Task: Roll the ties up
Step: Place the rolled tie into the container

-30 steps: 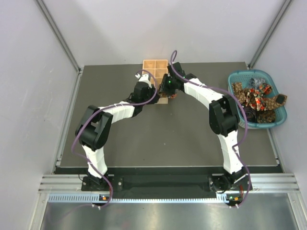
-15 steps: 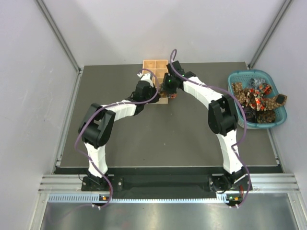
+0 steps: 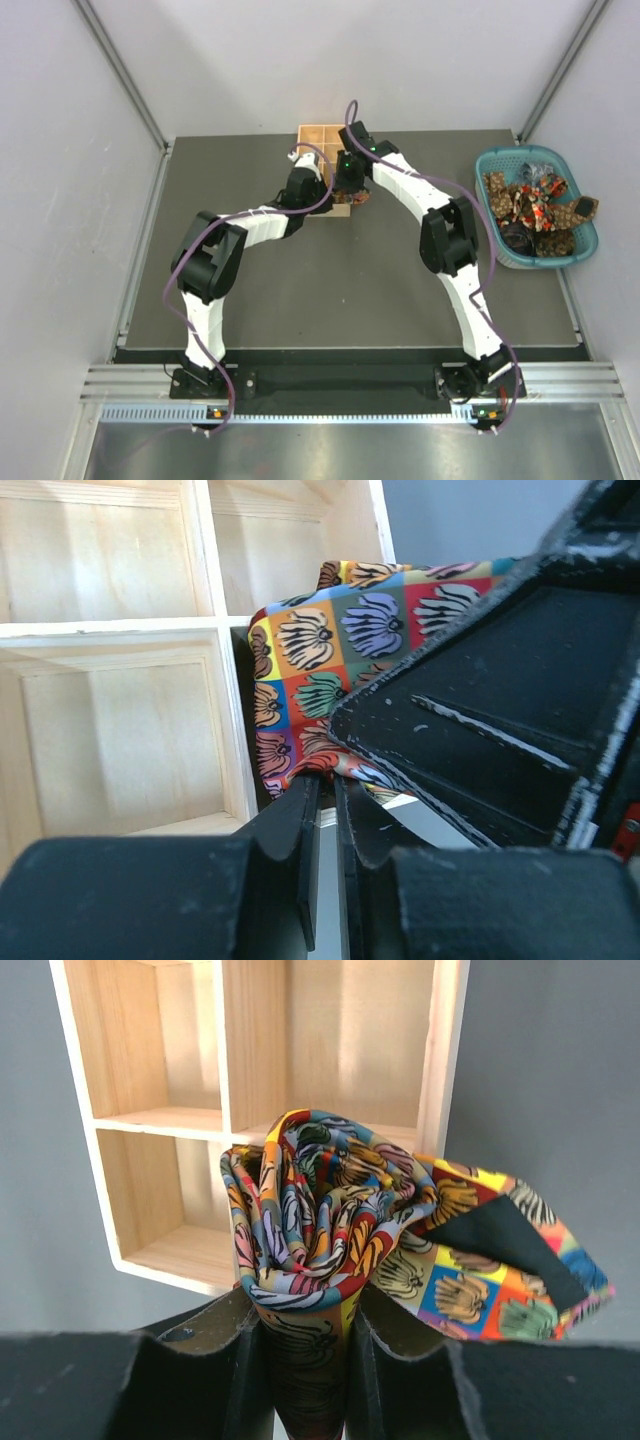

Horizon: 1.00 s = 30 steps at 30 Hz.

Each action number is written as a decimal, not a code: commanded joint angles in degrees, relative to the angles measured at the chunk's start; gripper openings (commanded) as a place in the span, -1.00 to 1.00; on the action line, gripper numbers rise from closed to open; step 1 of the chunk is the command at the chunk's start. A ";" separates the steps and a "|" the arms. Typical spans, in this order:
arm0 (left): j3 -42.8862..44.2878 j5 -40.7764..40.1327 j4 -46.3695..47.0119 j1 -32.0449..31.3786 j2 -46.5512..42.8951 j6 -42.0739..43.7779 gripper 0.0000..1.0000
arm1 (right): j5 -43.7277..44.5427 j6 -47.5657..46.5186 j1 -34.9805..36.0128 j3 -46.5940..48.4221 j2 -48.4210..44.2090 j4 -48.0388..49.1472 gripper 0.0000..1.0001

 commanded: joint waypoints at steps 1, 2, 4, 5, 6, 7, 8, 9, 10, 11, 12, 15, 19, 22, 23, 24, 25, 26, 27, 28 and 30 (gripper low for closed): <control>0.46 -1.47 3.65 -0.36 0.16 -0.68 -0.79 | -0.60 -1.97 2.57 3.37 4.10 -7.13 -0.84; 0.20 -1.47 3.65 -0.45 0.07 -0.68 -0.78 | -0.59 -2.15 2.65 2.93 4.10 -7.14 -0.84; -0.85 -1.38 4.27 -0.71 -0.45 -0.76 -0.78 | -0.51 -2.42 3.09 1.53 2.96 -6.71 -0.85; -1.29 -1.46 4.70 -0.80 -0.72 -0.85 -0.77 | -0.16 -2.68 3.18 -0.39 2.26 -6.01 -0.85; -1.91 -1.55 5.32 -0.88 -1.07 -0.85 -0.76 | 0.63 -2.68 3.53 -1.19 0.95 -5.65 -0.85; -2.78 -1.64 5.58 -0.89 -1.68 -0.94 -0.73 | 0.72 -2.77 3.53 -1.98 0.15 -5.13 -0.85; -3.23 -1.55 5.76 -0.89 -2.03 -0.94 -0.71 | 0.72 -2.86 3.71 -3.04 -0.38 -4.86 -0.85; -3.67 -1.47 6.02 -0.89 -2.39 -0.94 -0.68 | 0.72 -3.03 3.88 -3.22 -0.99 -4.77 -0.85; -4.54 -1.55 6.37 -0.89 -3.17 -1.03 -0.64 | 0.64 -3.29 3.97 -3.74 -1.34 -4.86 -0.85; -4.90 -1.55 6.47 -0.89 -3.53 -1.03 -0.63 | 0.81 -3.38 4.06 -4.10 -1.78 -4.68 -0.85; -5.25 -1.55 6.55 -0.89 -3.97 -1.03 -0.61 | 0.99 -3.38 4.41 -4.27 -1.96 -4.68 -0.85; -6.92 -1.03 7.25 -0.89 -5.72 -1.38 -0.57 | 0.99 -3.73 4.41 -5.15 -2.05 -4.59 -0.85; -9.29 -0.68 7.26 -0.89 -9.06 -1.64 -0.45 | 0.99 -4.44 4.41 -7.95 -2.66 -3.81 -0.85; -10.96 -0.41 6.91 -0.89 -11.87 -2.17 -0.40 | 0.73 -4.44 4.41 -10.68 -4.07 -1.88 -0.85; -11.40 -0.41 6.82 -0.89 -12.49 -2.35 -0.39 | 0.64 -4.35 4.33 -11.91 -4.60 -1.61 -0.85; -11.84 -0.24 6.30 -0.89 -13.28 -2.52 -0.37 | 0.64 -4.44 4.32 -12.36 -4.95 -1.61 -0.85; -12.54 -0.41 5.86 -0.89 -14.77 -2.70 -0.37 | 0.55 -4.53 4.32 -12.88 -5.13 -1.17 -0.85; -12.90 -0.41 5.50 -0.89 -15.48 -2.79 -0.36 | 0.46 -4.61 4.32 -13.85 -5.74 -0.99 -0.85; -13.51 -1.19 4.28 -0.89 -16.18 -2.70 -0.35 | 0.46 -4.70 4.41 -14.29 -6.09 -0.99 -0.85; -13.60 -1.81 3.66 -0.89 -17.49 -2.70 -0.34 | 0.37 -4.96 4.33 -15.17 -6.36 -0.90 -0.85; -13.43 -3.21 1.04 -0.54 -18.56 -2.44 -0.32 | 0.37 -5.14 4.32 -16.14 -7.15 -0.99 -0.85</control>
